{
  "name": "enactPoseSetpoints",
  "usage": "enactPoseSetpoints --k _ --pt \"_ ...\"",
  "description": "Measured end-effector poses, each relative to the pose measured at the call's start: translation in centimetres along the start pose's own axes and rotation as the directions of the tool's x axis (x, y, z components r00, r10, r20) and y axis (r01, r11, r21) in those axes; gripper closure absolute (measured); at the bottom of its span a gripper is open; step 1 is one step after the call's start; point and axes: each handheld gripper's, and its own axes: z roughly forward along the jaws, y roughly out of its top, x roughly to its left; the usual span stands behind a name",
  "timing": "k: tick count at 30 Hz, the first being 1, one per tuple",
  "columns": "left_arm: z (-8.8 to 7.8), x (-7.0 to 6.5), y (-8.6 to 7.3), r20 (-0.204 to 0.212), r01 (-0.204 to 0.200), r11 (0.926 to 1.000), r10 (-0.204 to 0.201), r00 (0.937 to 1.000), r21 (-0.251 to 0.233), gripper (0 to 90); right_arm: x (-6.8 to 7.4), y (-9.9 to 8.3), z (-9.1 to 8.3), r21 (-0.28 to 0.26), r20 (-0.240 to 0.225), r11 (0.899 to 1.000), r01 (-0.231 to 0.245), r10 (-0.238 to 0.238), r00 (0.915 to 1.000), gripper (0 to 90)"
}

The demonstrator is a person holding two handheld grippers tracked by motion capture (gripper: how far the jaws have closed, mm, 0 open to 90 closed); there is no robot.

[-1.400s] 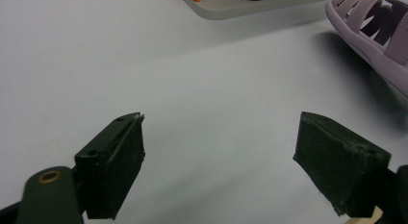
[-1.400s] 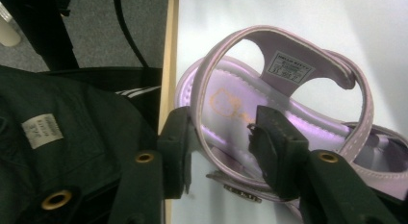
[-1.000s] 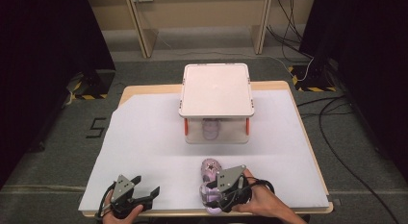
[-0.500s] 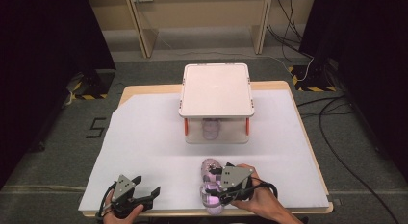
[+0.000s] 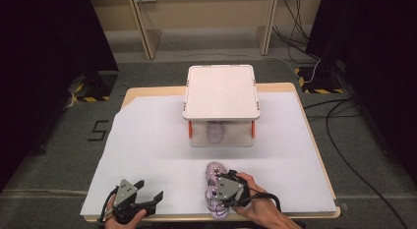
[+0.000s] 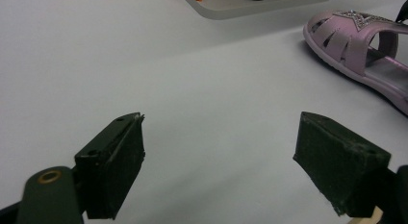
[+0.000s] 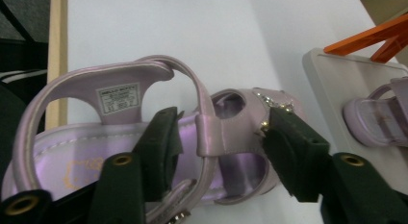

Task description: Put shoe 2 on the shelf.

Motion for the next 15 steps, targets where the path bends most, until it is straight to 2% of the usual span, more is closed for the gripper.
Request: enactPoseSetpoints --k 1,2,3,4,5,7,10,15 --pt "0.0 0.0 0.0 0.0 -0.001 1.0 0.001 1.0 0.001 16.9 0.0 0.0 0.0 0.003 0.011 1.0 0.02 -0.02 0.9997 51.3" --pt "0.1 0.0 0.0 0.002 -0.001 1.0 0.001 1.0 0.001 16.9 0.1 0.0 -0.1 0.016 0.027 1.0 0.02 -0.021 0.9994 56.9" --pt "0.1 0.0 0.0 0.002 -0.004 1.0 0.004 1.0 0.002 16.9 0.0 0.0 -0.1 0.019 0.04 0.998 0.056 -0.057 0.9976 61.7" --pt "0.1 0.0 0.0 0.002 -0.003 1.0 0.003 1.0 0.003 16.9 0.0 0.1 -0.1 0.024 0.046 0.998 0.066 -0.067 0.9967 64.8" --pt "0.1 -0.1 0.0 0.003 -0.001 1.0 0.001 1.0 0.002 16.9 0.0 0.1 -0.2 0.029 0.046 0.998 0.05 -0.051 0.9976 68.5" --pt "0.0 0.0 -0.1 0.002 -0.003 1.0 0.003 1.0 0.003 16.9 -0.1 0.2 -0.4 0.024 0.051 0.997 0.076 -0.077 0.9957 78.0" --pt "-0.1 0.0 0.0 0.001 0.0 1.0 0.0 1.0 -0.006 16.9 -0.1 0.3 -0.7 0.022 0.072 0.993 0.112 -0.114 0.9909 83.3" --pt "-0.3 0.0 -0.1 0.004 -0.007 1.0 0.007 1.0 -0.007 16.9 -0.8 0.1 -1.5 0.005 0.088 0.997 0.082 -0.083 0.9927 84.3"
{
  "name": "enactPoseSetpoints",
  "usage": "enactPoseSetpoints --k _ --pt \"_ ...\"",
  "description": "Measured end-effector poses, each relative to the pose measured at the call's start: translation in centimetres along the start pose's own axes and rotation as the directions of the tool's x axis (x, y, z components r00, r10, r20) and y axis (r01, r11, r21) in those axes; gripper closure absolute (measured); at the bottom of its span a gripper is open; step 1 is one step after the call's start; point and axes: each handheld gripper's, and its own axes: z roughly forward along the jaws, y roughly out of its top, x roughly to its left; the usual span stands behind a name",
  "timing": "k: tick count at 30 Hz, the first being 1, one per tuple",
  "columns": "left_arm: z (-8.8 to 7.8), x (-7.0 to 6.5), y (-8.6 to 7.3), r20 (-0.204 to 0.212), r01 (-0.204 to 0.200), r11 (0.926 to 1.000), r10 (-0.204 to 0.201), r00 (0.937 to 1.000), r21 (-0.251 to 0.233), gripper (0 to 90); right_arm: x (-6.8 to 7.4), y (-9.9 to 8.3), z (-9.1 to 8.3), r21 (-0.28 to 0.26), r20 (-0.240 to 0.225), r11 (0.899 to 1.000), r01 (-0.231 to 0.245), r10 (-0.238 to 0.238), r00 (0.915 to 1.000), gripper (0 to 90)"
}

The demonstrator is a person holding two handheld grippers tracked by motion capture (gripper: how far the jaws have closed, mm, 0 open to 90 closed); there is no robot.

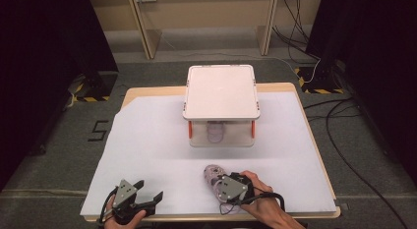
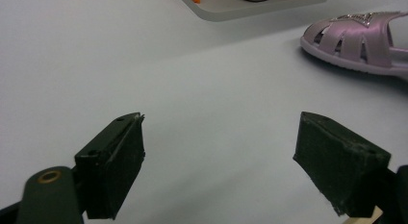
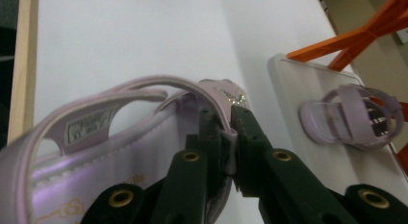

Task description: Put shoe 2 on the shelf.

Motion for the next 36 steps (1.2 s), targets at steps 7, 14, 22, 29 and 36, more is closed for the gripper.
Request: enactPoseSetpoints --k 7,14,22,29,36 --pt "-0.2 0.1 -0.1 -0.005 0.0 1.0 -0.001 1.0 -0.005 16.9 -1.6 -0.2 -1.9 -0.03 0.055 0.998 -0.056 0.057 0.9968 84.4" --pt "-0.1 0.0 -0.2 -0.004 0.004 1.0 -0.004 1.0 0.0 16.9 -3.5 -1.6 -2.2 -0.004 0.135 0.996 -0.09 0.09 0.9867 84.4" --pt "0.0 -0.1 -0.2 -0.001 -0.003 1.0 0.003 1.0 0.003 16.9 -6.1 -3.2 -1.2 0.044 0.263 0.99 -0.134 0.118 0.9577 84.4" --pt "0.0 -0.1 -0.2 -0.002 -0.003 1.0 0.003 1.0 0.002 16.9 -8.2 -3.9 1.9 0.101 0.348 0.986 -0.132 0.089 0.9332 84.4" --pt "0.0 -0.1 -0.2 -0.001 -0.004 1.0 0.004 1.0 0.005 16.9 -10.1 -4.2 5.1 0.132 0.396 0.982 -0.136 0.073 0.9151 84.2"
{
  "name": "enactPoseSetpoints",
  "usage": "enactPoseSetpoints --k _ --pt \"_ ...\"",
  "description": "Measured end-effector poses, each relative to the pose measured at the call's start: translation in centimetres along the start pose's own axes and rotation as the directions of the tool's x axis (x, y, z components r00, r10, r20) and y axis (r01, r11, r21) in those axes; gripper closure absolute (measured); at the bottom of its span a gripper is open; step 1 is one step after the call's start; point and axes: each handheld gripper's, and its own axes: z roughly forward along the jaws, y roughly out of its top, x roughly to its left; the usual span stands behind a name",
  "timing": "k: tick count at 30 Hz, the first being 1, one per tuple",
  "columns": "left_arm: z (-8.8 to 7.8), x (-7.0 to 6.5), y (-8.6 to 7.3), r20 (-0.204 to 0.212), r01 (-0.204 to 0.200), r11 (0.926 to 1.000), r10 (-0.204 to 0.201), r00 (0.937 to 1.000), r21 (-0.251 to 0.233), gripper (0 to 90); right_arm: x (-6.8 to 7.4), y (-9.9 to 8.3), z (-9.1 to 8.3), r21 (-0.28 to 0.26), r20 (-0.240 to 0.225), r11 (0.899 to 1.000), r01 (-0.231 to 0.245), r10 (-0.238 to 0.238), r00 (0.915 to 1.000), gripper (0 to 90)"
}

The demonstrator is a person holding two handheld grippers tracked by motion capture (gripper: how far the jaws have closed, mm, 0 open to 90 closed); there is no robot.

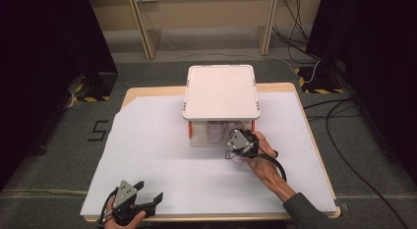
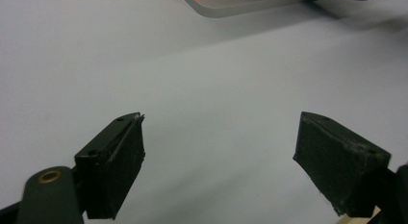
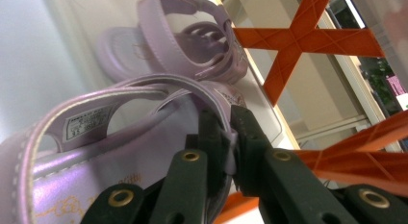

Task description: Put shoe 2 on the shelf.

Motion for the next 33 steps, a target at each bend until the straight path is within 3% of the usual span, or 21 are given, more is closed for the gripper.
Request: enactPoseSetpoints --k 8,12,16,21,22,28,30,33 --pt "0.0 0.0 0.0 0.001 0.0 1.0 0.0 1.0 -0.001 16.9 0.4 0.1 2.8 0.035 0.036 0.999 0.008 -0.009 0.9993 83.6" --pt "0.0 -0.1 0.0 0.003 0.0 1.0 0.0 1.0 -0.001 16.9 0.0 0.2 3.2 0.035 0.06 0.999 -0.013 0.011 0.9981 82.7" --pt "0.0 0.0 0.0 0.002 0.001 1.0 -0.001 1.0 -0.004 16.9 -0.4 -0.1 3.6 0.027 0.061 0.997 -0.068 0.066 0.9959 68.0" --pt "-0.1 0.0 0.0 0.0 -0.002 1.0 0.002 1.0 -0.005 16.9 -1.0 -0.3 2.6 0.015 0.066 0.989 -0.149 0.147 0.9869 52.5" --pt "0.0 0.0 0.0 -0.001 0.001 1.0 -0.001 1.0 -0.005 16.9 -1.1 -0.4 2.3 0.009 0.052 0.989 -0.146 0.145 0.9881 50.0" --pt "-0.1 0.0 0.0 0.001 -0.001 1.0 0.001 1.0 -0.001 16.9 -1.6 -0.9 -0.3 -0.036 -0.043 0.974 -0.223 0.222 0.9742 43.0" --pt "-0.1 0.0 0.0 -0.002 0.001 1.0 -0.001 1.0 -0.006 16.9 -1.6 -1.1 -1.3 -0.058 -0.09 0.957 -0.284 0.278 0.9564 42.1" --pt "-0.1 0.0 0.1 -0.004 -0.001 1.0 0.001 1.0 -0.002 16.9 -1.3 -1.8 -2.6 -0.072 -0.168 0.919 -0.387 0.371 0.9131 37.9"
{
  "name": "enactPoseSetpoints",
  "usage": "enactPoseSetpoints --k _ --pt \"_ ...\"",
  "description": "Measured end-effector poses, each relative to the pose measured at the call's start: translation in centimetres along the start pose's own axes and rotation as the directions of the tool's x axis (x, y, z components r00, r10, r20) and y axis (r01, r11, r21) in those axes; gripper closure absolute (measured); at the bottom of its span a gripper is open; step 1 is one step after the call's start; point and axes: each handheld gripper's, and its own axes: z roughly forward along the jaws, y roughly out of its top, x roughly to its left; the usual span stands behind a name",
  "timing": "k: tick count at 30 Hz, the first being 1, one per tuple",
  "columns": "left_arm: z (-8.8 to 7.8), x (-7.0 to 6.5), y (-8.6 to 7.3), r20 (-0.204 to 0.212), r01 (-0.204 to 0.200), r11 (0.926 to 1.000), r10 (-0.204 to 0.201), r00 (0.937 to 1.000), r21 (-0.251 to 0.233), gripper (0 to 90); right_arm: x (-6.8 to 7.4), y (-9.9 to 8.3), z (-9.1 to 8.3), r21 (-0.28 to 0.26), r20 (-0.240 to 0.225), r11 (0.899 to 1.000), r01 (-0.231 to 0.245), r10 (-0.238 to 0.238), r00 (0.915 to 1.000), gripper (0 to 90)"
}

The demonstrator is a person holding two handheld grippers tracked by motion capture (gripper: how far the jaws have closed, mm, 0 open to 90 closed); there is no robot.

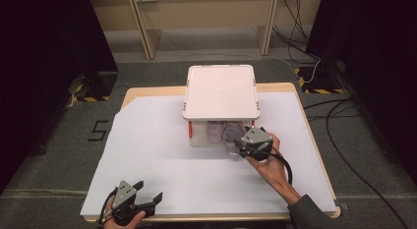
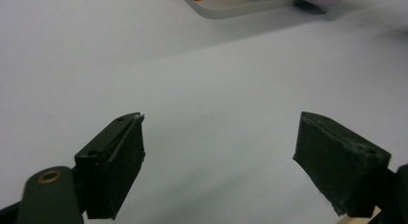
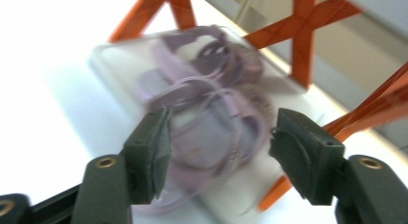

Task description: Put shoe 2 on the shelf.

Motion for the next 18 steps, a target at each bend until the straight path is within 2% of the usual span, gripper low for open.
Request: enactPoseSetpoints --k 3,4,6,8,12,15,18 --pt "0.1 -0.1 0.0 0.004 -0.003 1.0 0.003 1.0 -0.001 16.9 0.4 -1.0 -0.9 -0.017 -0.043 0.997 -0.069 0.068 0.9968 33.4" --pt "0.1 -0.1 0.0 0.004 -0.003 1.0 0.003 1.0 -0.001 16.9 0.8 -1.5 -1.1 -0.002 -0.074 0.994 -0.109 0.109 0.9913 31.3" --pt "0.1 -0.1 0.0 0.003 -0.004 1.0 0.004 1.0 0.002 16.9 1.1 -2.0 -1.2 0.012 -0.088 0.993 -0.12 0.12 0.9889 30.8" --pt "0.1 -0.1 0.0 0.002 -0.003 1.0 0.003 1.0 0.002 16.9 1.6 -2.5 -1.1 0.033 -0.107 0.993 -0.109 0.112 0.9879 30.5" --pt "0.1 -0.1 0.0 0.001 -0.003 1.0 0.003 1.0 0.006 16.9 1.9 -2.9 -0.4 0.084 -0.094 0.992 -0.099 0.107 0.9898 28.4" --pt "0.1 -0.1 -0.1 0.003 -0.002 1.0 0.002 1.0 0.005 16.9 2.0 -3.4 0.1 0.127 -0.102 0.986 -0.107 0.12 0.9875 28.8" --pt "0.2 -0.2 -0.1 0.003 -0.001 1.0 0.001 1.0 0.004 16.9 2.0 -3.7 0.8 0.147 -0.094 0.985 -0.09 0.104 0.9901 31.7"
